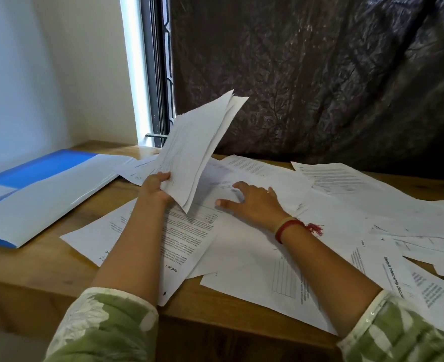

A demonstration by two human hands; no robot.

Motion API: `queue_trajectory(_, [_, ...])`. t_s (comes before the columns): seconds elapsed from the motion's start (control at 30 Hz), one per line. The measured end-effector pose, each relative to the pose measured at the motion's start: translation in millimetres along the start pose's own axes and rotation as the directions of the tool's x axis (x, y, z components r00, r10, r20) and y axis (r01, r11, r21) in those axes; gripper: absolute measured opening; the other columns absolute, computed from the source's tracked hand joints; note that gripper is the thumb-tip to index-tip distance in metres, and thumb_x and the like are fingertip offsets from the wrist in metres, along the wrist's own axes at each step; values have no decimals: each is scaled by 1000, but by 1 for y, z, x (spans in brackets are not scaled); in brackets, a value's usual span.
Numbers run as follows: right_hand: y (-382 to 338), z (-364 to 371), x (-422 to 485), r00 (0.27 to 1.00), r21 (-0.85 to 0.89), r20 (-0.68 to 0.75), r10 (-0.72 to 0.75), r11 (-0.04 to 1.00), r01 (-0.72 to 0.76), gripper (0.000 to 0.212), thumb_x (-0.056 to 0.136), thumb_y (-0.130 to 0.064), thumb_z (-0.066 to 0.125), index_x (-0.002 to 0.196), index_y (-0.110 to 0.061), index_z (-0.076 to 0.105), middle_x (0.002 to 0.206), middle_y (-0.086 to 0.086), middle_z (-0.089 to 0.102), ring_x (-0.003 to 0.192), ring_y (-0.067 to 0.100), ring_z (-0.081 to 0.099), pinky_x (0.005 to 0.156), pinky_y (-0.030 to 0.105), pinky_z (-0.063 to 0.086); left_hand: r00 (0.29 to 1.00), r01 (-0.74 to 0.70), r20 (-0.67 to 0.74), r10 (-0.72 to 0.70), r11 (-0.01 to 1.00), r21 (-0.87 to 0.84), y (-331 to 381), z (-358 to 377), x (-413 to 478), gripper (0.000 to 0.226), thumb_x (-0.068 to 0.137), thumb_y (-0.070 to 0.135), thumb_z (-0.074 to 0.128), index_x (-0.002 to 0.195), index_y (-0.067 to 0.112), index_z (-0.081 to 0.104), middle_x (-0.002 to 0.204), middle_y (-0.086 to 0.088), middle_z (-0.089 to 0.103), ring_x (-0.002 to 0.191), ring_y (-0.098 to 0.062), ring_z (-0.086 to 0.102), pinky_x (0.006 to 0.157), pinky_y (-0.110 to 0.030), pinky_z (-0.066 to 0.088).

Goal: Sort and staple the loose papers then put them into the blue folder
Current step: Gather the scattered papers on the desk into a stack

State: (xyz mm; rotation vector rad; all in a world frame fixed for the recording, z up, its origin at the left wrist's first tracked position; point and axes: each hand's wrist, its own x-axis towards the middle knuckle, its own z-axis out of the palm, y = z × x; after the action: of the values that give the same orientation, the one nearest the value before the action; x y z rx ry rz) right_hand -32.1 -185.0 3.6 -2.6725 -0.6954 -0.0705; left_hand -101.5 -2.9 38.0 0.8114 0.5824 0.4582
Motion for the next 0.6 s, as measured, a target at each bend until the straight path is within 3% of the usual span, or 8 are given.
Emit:
queue_trajectory(0.03, [-3,2,0,999,-69,34,-6,998,9,87,77,-83,41,145,-29,33,148,3,45,134,29,42,114,53,17,1000,-8,29,6,998,55,-1,-2,1,33,101,-6,38,130,5,48,132,-17,54,89,-24,57,82,-8,40])
queue_trajectory(0.07, [-5,4,0,998,-127,58,-9,992,17,91,76,-84,41,146,-27,30,147,5,45,133,31,43,113,52,21,999,-29,25,27,995,92,0,-4,4,33,100,-4,43,131,5,49,112,-14,59,75,-19,53,75,-26,55])
queue_trajectory(0.13, [-8,2,-1,997,-155,75,14,988,-2,97,74,-83,47,149,-27,22,149,8,41,134,34,39,110,51,27,1000,11,27,-14,992,122,2,-5,4,35,97,2,52,131,10,51,88,-5,54,71,-20,50,73,-38,53])
queue_trajectory(0.27, [-6,-5,3,995,-56,35,95,994,-93,99,71,-74,63,149,-29,21,148,4,42,136,32,38,111,52,25,998,-22,67,14,993,115,2,-2,7,43,99,10,51,142,6,44,94,-3,55,70,-16,50,70,-29,51])
queue_trajectory(0.33, [-6,-2,3,993,61,-10,117,991,-117,86,72,-66,70,141,-32,32,134,0,53,125,27,47,109,51,30,996,-29,89,22,997,70,7,-2,8,41,99,10,52,139,5,46,106,-5,59,71,-17,52,62,-24,54])
queue_trajectory(0.4, [-6,1,3,987,251,-56,152,959,-133,62,78,-47,74,130,-32,44,111,-4,59,108,20,54,104,47,36,992,1,128,2,1000,-21,13,-3,10,47,96,5,54,143,12,46,127,-9,56,77,-22,56,53,-33,53])
queue_trajectory(0.5, [1,-3,5,970,616,-75,231,775,-137,29,84,-13,69,108,-22,58,85,-1,57,85,19,58,83,35,54,987,21,162,-2,993,-113,19,-3,15,47,95,-1,52,138,18,50,114,-9,57,84,-26,60,60,-40,52])
queue_trajectory(0.6, [21,-16,14,910,775,-98,403,605,-185,12,78,-2,56,81,-13,57,86,13,60,84,32,62,78,49,58,977,19,212,11,990,-139,19,-2,17,41,95,-4,50,126,22,52,114,-6,59,91,-25,62,61,-39,53])
